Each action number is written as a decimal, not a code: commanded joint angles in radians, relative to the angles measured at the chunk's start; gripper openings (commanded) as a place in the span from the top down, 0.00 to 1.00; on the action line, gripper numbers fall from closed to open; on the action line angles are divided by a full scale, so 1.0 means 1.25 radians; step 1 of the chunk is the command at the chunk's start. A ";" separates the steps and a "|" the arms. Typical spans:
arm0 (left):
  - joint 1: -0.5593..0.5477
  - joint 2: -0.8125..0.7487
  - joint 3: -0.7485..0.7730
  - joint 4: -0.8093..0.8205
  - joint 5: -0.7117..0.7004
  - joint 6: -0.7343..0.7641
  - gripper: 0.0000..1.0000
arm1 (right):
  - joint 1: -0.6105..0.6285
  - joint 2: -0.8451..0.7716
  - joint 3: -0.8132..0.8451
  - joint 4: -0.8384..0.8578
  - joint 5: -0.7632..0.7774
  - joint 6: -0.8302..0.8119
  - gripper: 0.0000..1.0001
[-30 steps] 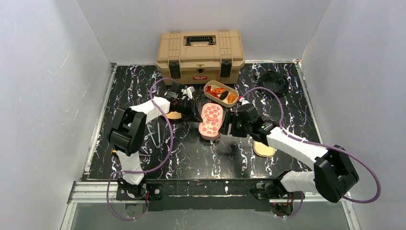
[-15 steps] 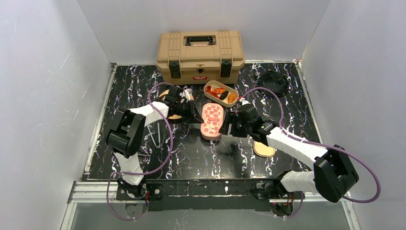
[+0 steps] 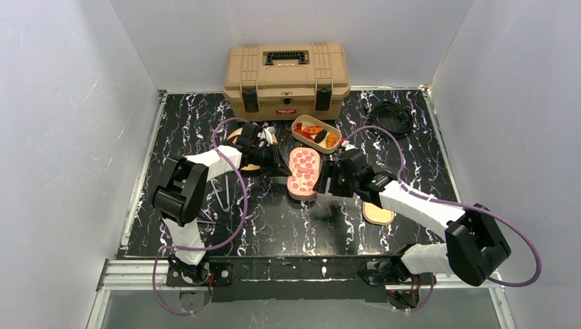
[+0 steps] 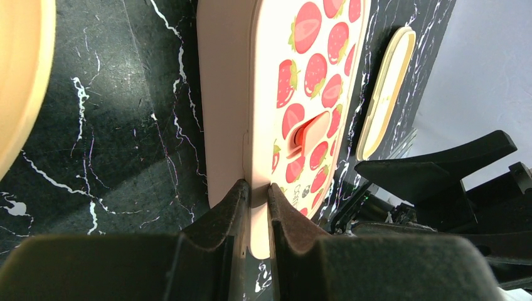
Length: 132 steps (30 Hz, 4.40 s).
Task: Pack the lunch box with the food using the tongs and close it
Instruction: Close the box lid on the packing box.
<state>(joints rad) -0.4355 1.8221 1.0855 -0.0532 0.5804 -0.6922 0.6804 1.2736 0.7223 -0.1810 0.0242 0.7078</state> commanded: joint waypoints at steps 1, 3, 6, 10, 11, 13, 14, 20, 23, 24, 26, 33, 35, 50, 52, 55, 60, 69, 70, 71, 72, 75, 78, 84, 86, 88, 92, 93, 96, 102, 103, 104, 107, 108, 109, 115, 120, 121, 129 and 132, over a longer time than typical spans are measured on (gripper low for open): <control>-0.025 -0.023 0.005 -0.060 -0.055 0.040 0.93 | 0.000 0.015 -0.004 0.037 0.022 0.007 0.23; -0.030 -0.030 0.006 -0.065 -0.066 0.046 0.93 | 0.000 0.022 0.000 0.043 0.024 0.007 0.23; -0.033 -0.038 0.003 -0.066 -0.076 0.043 0.93 | 0.000 0.035 0.003 0.058 0.022 0.013 0.23; -0.033 -0.038 -0.008 -0.045 -0.065 0.021 0.94 | 0.001 0.056 -0.002 0.102 0.014 0.032 0.24; -0.033 -0.037 -0.010 -0.041 -0.062 0.017 0.94 | 0.001 0.062 -0.003 0.114 0.011 0.036 0.25; -0.033 -0.034 -0.012 -0.037 -0.059 0.010 0.94 | 0.001 0.075 -0.004 0.136 0.005 0.045 0.26; -0.033 -0.034 -0.013 -0.035 -0.058 0.008 0.94 | 0.001 0.082 -0.004 0.156 0.000 0.049 0.27; -0.033 -0.041 -0.031 -0.012 -0.064 -0.012 0.97 | 0.004 0.130 -0.007 0.208 -0.013 0.071 0.35; -0.033 -0.040 -0.039 0.001 -0.054 -0.028 0.97 | 0.007 0.146 -0.008 0.220 -0.014 0.080 0.40; -0.033 -0.040 -0.040 0.004 -0.052 -0.033 0.97 | 0.010 0.148 -0.008 0.222 -0.014 0.084 0.42; -0.033 -0.042 -0.043 0.010 -0.051 -0.038 0.97 | 0.012 0.149 -0.008 0.221 -0.013 0.087 0.43; -0.033 -0.055 -0.056 0.036 -0.046 -0.058 0.97 | 0.015 0.146 -0.013 0.216 -0.005 0.094 0.47; -0.033 -0.055 -0.060 0.038 -0.046 -0.061 0.97 | 0.015 0.145 -0.015 0.217 -0.005 0.095 0.48; -0.037 -0.003 0.041 -0.123 -0.128 0.101 0.74 | 0.016 0.130 -0.015 0.199 0.011 0.095 0.49; -0.038 -0.006 0.064 -0.155 -0.145 0.133 0.67 | 0.016 0.124 -0.012 0.191 0.015 0.093 0.49; -0.039 -0.013 0.097 -0.198 -0.168 0.179 0.58 | 0.017 0.114 -0.008 0.177 0.024 0.087 0.48; -0.038 -0.038 0.110 -0.214 -0.185 0.219 0.46 | 0.016 0.093 0.010 0.136 0.043 0.068 0.47; -0.038 -0.011 0.109 -0.165 -0.065 0.198 0.40 | 0.015 0.098 0.092 0.050 0.102 0.001 0.37; -0.038 -0.006 0.110 -0.163 -0.059 0.196 0.40 | 0.015 0.105 0.100 0.050 0.102 -0.005 0.36; -0.038 -0.002 0.110 -0.162 -0.059 0.195 0.40 | 0.015 0.115 0.111 0.049 0.102 -0.012 0.35; -0.038 0.003 0.111 -0.162 -0.063 0.197 0.40 | 0.014 0.126 0.123 0.046 0.104 -0.020 0.34; -0.038 0.015 0.114 -0.165 -0.078 0.212 0.42 | 0.009 0.163 0.171 0.033 0.118 -0.045 0.33; -0.035 0.025 0.123 -0.176 -0.084 0.233 0.42 | -0.001 0.199 0.212 0.024 0.123 -0.062 0.30; -0.033 0.023 0.131 -0.172 -0.071 0.234 0.41 | -0.026 0.238 0.244 0.036 0.108 -0.070 0.28; -0.033 0.030 0.153 -0.171 -0.074 0.229 0.41 | -0.039 0.245 0.243 0.051 0.087 -0.069 0.28; -0.033 0.046 0.191 -0.182 -0.078 0.229 0.40 | -0.051 0.254 0.244 0.065 0.064 -0.069 0.26; -0.033 0.092 0.266 -0.208 -0.104 0.236 0.41 | -0.082 0.271 0.246 0.086 0.024 -0.067 0.24; -0.032 0.105 0.280 -0.211 -0.105 0.236 0.41 | -0.092 0.275 0.244 0.095 0.014 -0.065 0.25; -0.032 0.139 0.318 -0.214 -0.108 0.239 0.43 | -0.117 0.293 0.242 0.124 -0.014 -0.059 0.27; -0.032 0.175 0.358 -0.225 -0.112 0.249 0.53 | -0.153 0.345 0.238 0.198 -0.120 -0.045 0.32; -0.032 0.178 0.358 -0.224 -0.111 0.249 0.55 | -0.155 0.353 0.237 0.209 -0.130 -0.043 0.32; -0.032 0.179 0.358 -0.224 -0.112 0.251 0.57 | -0.157 0.361 0.235 0.219 -0.142 -0.040 0.32; -0.032 0.179 0.360 -0.223 -0.122 0.259 0.60 | -0.161 0.382 0.232 0.254 -0.171 -0.033 0.34; -0.033 0.179 0.362 -0.222 -0.124 0.261 0.62 | -0.162 0.387 0.232 0.264 -0.179 -0.032 0.34; -0.033 0.180 0.364 -0.223 -0.124 0.263 0.64 | -0.163 0.394 0.232 0.273 -0.188 -0.029 0.35; -0.046 0.192 0.381 -0.229 -0.118 0.277 0.69 | -0.163 0.410 0.233 0.315 -0.225 -0.012 0.41; -0.067 0.204 0.383 -0.258 -0.164 0.299 0.70 | -0.163 0.393 0.221 0.315 -0.221 -0.006 0.41; -0.068 0.207 0.383 -0.266 -0.177 0.298 0.71 | -0.163 0.388 0.217 0.312 -0.217 -0.006 0.41; -0.062 0.203 0.380 -0.308 -0.205 0.282 0.61 | -0.163 0.342 0.186 0.268 -0.192 -0.016 0.38; -0.058 0.172 0.368 -0.306 -0.203 0.272 0.55 | -0.163 0.311 0.178 0.242 -0.175 -0.026 0.38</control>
<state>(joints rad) -0.5026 2.0598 1.5604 -0.3756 0.3519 -0.3630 0.4706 1.7451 0.9550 0.1276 -0.2050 0.6849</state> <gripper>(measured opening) 0.417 0.617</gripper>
